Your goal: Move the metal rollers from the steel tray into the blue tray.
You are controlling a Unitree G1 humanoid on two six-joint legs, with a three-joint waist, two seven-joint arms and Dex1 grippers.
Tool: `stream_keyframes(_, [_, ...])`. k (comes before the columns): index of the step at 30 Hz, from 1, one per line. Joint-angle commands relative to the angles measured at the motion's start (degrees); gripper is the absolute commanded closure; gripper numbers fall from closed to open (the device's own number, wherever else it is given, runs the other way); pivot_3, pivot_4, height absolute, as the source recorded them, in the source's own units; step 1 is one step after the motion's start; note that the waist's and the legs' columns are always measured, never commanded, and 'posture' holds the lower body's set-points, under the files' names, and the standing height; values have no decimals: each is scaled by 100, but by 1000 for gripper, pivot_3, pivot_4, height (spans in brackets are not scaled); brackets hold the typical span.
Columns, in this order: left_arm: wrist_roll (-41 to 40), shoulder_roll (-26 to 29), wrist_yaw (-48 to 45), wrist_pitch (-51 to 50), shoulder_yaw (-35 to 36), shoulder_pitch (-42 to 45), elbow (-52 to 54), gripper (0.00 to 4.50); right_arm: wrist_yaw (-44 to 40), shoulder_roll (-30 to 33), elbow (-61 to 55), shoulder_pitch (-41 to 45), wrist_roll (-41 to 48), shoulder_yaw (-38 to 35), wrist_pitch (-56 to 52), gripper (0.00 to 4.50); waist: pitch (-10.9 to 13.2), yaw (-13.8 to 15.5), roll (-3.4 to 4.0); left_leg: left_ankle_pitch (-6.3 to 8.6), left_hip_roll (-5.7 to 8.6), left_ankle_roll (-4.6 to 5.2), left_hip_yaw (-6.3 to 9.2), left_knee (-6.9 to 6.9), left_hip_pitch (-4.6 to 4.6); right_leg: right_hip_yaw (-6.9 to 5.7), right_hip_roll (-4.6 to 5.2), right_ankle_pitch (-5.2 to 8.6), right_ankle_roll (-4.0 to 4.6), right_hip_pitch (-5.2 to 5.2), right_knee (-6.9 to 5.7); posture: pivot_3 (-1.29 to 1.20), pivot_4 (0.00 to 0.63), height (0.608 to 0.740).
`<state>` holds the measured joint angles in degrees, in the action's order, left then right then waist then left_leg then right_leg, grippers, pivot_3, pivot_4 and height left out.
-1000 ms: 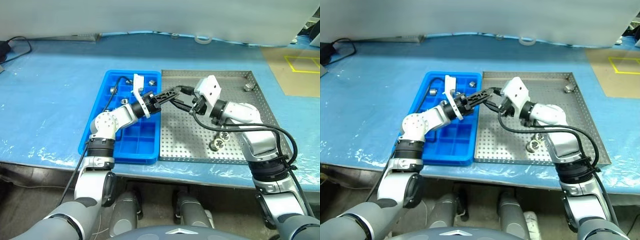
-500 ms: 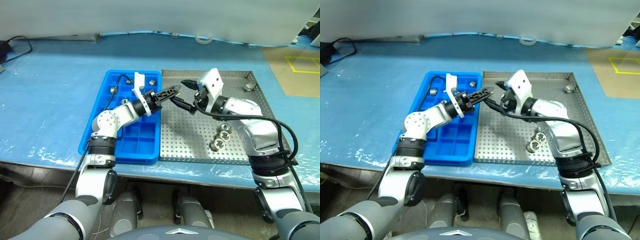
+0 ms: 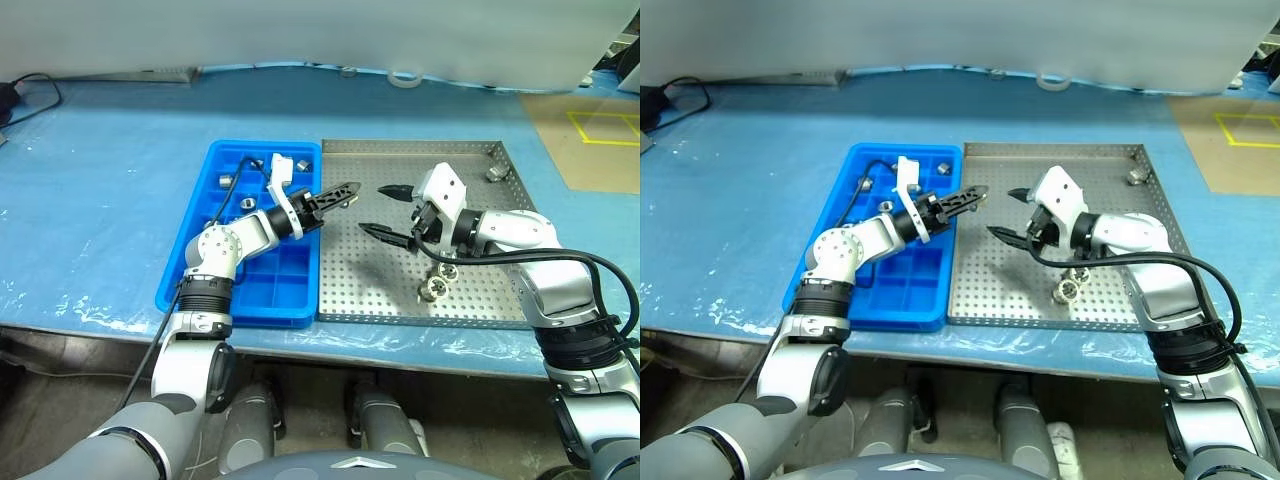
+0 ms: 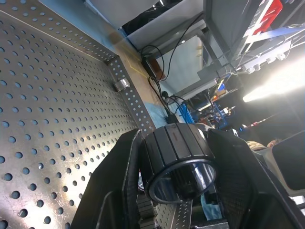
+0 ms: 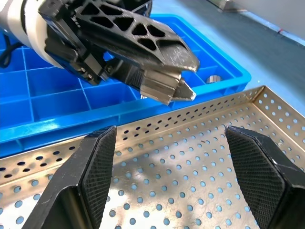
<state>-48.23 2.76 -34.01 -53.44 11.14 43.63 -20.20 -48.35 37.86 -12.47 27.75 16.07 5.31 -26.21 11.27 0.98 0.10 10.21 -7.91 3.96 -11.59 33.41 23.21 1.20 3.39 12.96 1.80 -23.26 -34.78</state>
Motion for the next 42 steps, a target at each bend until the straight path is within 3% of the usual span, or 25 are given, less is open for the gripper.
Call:
stream_keyframes(1, [7,108,86,189,138,46,401,2474,120,22,92,233,-137,-224,311,702,0,-2,0,0,0,0,0,1,0,0,0,0,0,0,0,-165,150,740])
stream_keyframes(12, [-485,1340,638,-136,619,-890,3099,2474,426,-530,324,363,-120,-227,388,702,1,7,-1,0,-5,1,2,-3,4,-12,0,1,2,-2,1,-80,150,740])
stream_keyframes(15, [-313,1756,666,-56,537,-1414,3662,2474,318,-706,370,411,-67,-115,361,702,1,48,-1,-1,-5,-1,3,-2,5,-16,0,2,3,-1,0,-31,150,740])
stream_keyframes(20, [1067,2589,789,812,-38,-2628,4581,2474,147,-890,838,537,-253,132,624,702,1,159,-3,-4,-7,-8,10,-3,1,-19,1,2,2,3,2,57,150,740])
stream_keyframes(25, [1475,2752,769,1486,159,-3698,5310,2474,-13,-1016,1436,825,-371,225,905,702,4,314,-10,0,-6,-26,12,-4,3,-26,4,2,2,6,2,128,150,740])
stream_keyframes(34, [2619,2834,883,2482,-129,-4937,5247,2474,-332,-1179,2058,1207,-530,365,1237,702,4,481,-12,-4,-7,-35,18,-9,1,-30,3,2,2,6,1,193,150,740])
stream_keyframes(42, [2910,2851,779,2714,-169,-5300,5146,2474,-449,-1200,2172,1221,-620,393,1349,702,4,512,-13,-6,-8,-38,20,-12,0,-32,3,2,2,5,0,210,150,740])
